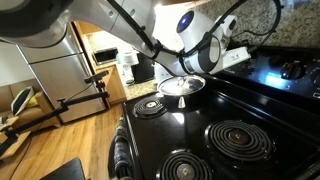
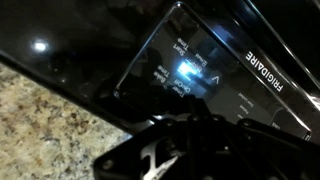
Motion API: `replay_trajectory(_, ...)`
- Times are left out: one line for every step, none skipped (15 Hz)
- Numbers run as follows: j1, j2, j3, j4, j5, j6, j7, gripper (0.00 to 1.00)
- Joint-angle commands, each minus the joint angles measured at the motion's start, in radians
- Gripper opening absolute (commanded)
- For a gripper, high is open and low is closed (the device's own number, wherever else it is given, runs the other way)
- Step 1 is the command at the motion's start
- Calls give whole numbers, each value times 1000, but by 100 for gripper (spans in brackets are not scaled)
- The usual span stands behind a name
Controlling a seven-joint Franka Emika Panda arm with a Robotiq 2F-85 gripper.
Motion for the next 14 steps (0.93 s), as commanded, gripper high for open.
replay_trajectory(-40,45,43,67,-51,13,0,0)
replay_trajectory(-45,50,48,72,-57,9,1,0)
replay_trajectory(-74,50,90,71,-54,13,-29,0)
replay_trajectory(-80,55,97,75,-55,15,-28,0)
replay_trajectory(-89,58,109,79,-56,13,-32,0)
replay_trajectory(-105,59,132,81,-60,16,-36,0)
replay_trajectory(-105,62,130,85,-60,17,-40,0)
replay_trajectory(-108,65,132,90,-61,18,-50,0)
replay_trajectory(-119,65,147,92,-66,17,-57,1)
replay_trajectory(-111,71,132,100,-66,16,-56,3)
replay_trajectory(-122,72,148,102,-74,12,-63,2)
replay_trajectory(-129,69,160,97,-79,3,-65,1)
replay_trajectory(-128,60,163,84,-82,-1,-68,0)
replay_trajectory(-133,53,179,74,-90,0,-73,0)
